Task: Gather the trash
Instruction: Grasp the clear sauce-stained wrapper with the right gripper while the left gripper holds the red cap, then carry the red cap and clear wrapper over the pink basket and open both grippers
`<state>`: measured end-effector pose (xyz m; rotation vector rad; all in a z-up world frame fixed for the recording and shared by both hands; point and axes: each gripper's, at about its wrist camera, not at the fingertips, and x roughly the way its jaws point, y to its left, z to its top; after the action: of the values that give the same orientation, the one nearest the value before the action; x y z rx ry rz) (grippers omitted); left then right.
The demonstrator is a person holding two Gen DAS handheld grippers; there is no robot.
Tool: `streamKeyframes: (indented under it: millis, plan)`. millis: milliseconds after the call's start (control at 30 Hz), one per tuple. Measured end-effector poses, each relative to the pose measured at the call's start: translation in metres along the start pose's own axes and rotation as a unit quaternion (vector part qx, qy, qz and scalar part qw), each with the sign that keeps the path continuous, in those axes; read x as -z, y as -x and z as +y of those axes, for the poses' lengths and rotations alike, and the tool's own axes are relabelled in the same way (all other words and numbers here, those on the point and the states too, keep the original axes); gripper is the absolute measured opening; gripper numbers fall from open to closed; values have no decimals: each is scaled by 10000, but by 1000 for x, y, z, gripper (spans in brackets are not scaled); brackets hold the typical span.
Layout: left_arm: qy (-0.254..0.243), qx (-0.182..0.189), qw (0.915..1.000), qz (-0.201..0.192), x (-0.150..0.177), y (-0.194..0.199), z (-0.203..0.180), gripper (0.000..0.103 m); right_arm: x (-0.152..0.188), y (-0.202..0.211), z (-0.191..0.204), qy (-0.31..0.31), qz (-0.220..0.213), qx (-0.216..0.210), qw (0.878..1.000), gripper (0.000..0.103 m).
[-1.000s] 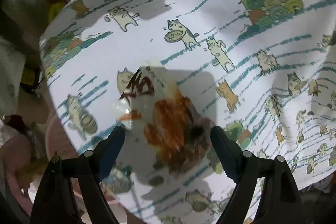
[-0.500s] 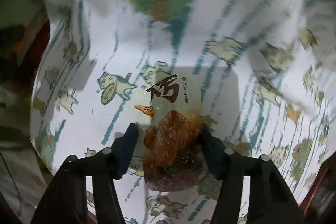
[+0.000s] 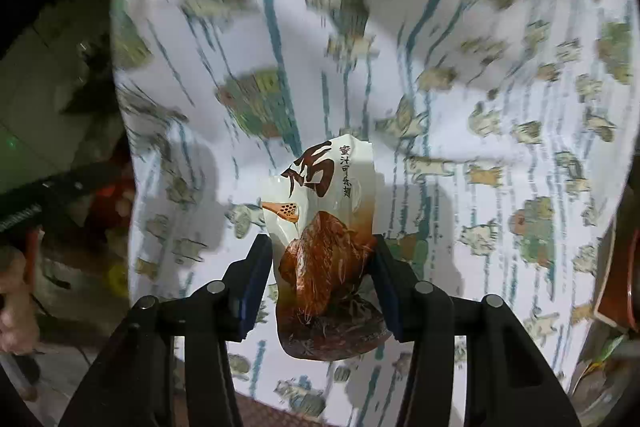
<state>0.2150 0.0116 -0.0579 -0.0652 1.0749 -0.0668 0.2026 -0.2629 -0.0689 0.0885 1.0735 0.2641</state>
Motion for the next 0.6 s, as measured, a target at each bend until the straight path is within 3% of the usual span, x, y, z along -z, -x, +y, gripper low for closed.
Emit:
streamKeyframes:
  millis: [133, 367, 600]
  plan:
    - [-80, -7, 9997, -238, 9, 28, -15, 27, 6, 26, 28, -162, -385, -60, 9991, 52]
    - [15, 150, 9990, -422, 43, 74, -35, 27, 40, 85, 30, -781, -929, -329, 9921, 54]
    - [256, 333, 9990, -165, 94, 80, -43, 27, 95, 94, 39, -1206, -925, -549, 9869, 55]
